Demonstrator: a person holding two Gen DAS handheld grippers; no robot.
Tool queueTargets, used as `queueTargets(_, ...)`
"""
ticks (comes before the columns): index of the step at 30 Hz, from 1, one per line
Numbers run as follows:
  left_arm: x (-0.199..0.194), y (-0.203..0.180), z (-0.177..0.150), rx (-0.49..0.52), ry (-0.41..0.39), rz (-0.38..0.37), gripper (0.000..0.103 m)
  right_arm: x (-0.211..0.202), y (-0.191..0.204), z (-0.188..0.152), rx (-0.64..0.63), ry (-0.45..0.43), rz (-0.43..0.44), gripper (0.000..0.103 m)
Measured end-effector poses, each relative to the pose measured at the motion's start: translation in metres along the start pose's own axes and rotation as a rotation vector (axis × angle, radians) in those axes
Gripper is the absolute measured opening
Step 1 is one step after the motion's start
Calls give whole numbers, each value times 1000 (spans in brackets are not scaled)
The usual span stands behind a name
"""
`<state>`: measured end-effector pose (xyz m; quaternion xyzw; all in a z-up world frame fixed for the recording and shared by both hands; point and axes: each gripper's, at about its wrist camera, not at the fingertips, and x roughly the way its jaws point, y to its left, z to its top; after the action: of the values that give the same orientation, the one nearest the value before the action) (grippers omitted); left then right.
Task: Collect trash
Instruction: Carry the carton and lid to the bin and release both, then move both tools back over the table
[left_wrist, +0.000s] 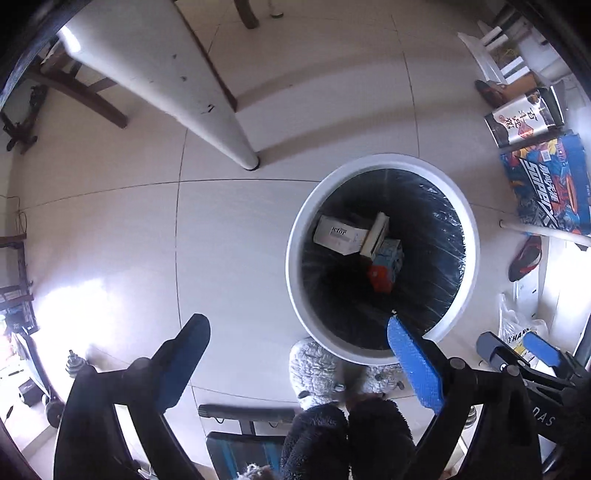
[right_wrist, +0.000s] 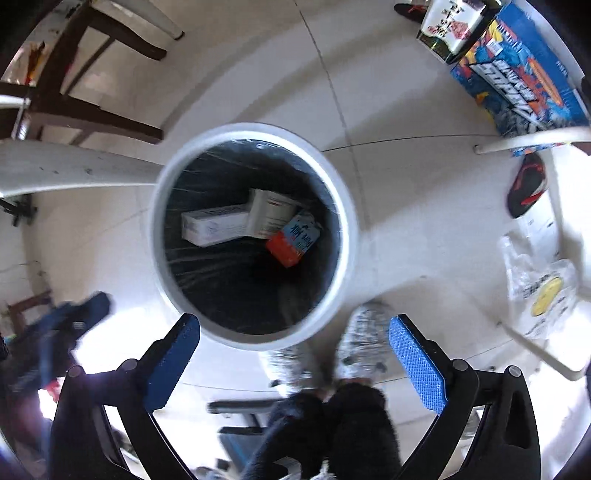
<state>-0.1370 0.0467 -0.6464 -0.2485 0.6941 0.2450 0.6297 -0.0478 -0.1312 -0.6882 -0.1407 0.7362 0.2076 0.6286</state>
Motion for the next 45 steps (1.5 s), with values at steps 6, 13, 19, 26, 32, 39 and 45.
queueTargets(6,-15,6,-11,30,-14,54,103,-8,0,-3,-45,-20,-75,103)
queueTargets(13,-39,7,-19,22,-29,61,103,-35,10,-9,-64,-32,-75,103)
queueTargets(19,-69,3,-33,28,-39,56,103,-67,18,-20,-65,-54,-76,103)
queueTargets(26,-112,-1,-53,45,-38,40,103,-116,21,-40,-67,-72,-77,103)
queueTargets(32,-164,2,-70,44,-51,28,103,-172,27,-62,-70,-74,-68,103)
queueTargets(39,-226,2,-91,72,-80,9,103,-256,39,-90,-83,-105,-55,103)
queueTargets(45,-275,7,-105,97,-117,-2,103,-323,47,-111,-86,-129,-51,103)
